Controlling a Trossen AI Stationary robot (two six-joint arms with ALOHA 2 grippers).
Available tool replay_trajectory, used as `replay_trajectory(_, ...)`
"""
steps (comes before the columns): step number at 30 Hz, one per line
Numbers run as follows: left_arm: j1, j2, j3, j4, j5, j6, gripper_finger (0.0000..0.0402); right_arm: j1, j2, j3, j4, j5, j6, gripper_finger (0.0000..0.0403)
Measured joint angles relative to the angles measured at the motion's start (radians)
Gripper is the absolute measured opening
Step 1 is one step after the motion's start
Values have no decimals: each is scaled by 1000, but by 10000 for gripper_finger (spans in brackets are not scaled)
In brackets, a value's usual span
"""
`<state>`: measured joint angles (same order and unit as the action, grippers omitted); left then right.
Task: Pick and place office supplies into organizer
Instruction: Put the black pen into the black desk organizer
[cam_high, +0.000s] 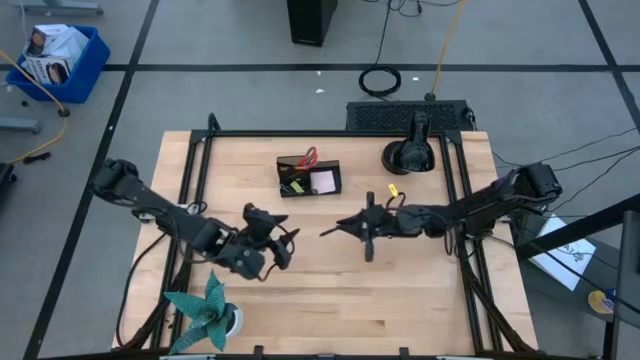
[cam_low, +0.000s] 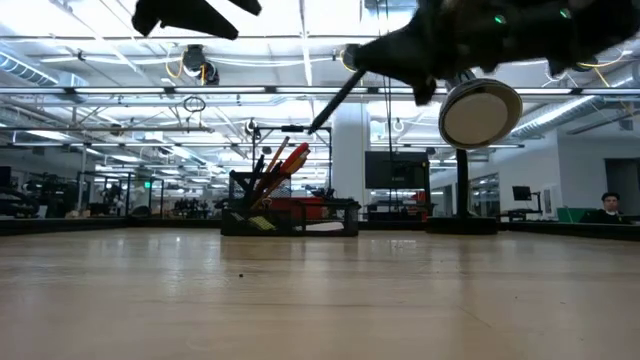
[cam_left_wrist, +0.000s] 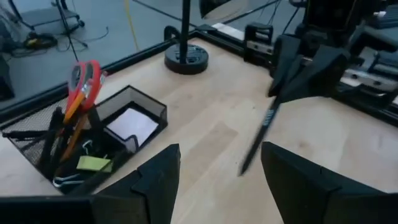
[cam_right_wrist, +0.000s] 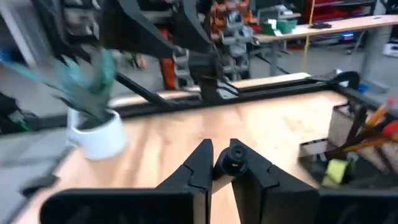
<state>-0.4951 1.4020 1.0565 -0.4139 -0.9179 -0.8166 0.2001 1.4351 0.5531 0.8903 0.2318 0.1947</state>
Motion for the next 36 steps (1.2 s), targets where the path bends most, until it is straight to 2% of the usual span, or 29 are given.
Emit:
replay_trajectory(2, -16, -12, 0, -12, -10, 1, 230, -4, 0, 76, -124, 16, -48, 28)
replay_trajectory(5, -48, -23, 0, -50, -78, 0, 230, -18, 2, 175, -250, 70, -110, 26)
replay_trajectory(7, -66, -25, 0, -87, -121, -15, 230, -38, 2, 210, -255, 106, -155, 28)
replay_trajectory(10, -87, -25, 0, -132, -137, -66, 230, -89, 2, 264, -261, 105, -186, 30)
replay_trajectory(15, -114, -25, 0, -209, -129, -106, 230, -206, 4, 366, -438, 5, -163, 26)
replay_trajectory(19, -142, -25, 0, -270, -155, -169, 230, -278, 4, 412, -479, -12, -173, 26)
replay_trajectory(22, -167, -23, 0, -301, -173, -207, 230, -326, 15, 452, -509, -82, -167, 26)
replay_trajectory(31, -207, -21, -1, -294, -214, -218, 230, -412, 184, 646, -652, -133, -232, 26)
replay_trajectory(36, -221, -21, -1, -292, -213, -225, 230, -456, 275, 786, -790, -161, -261, 26)
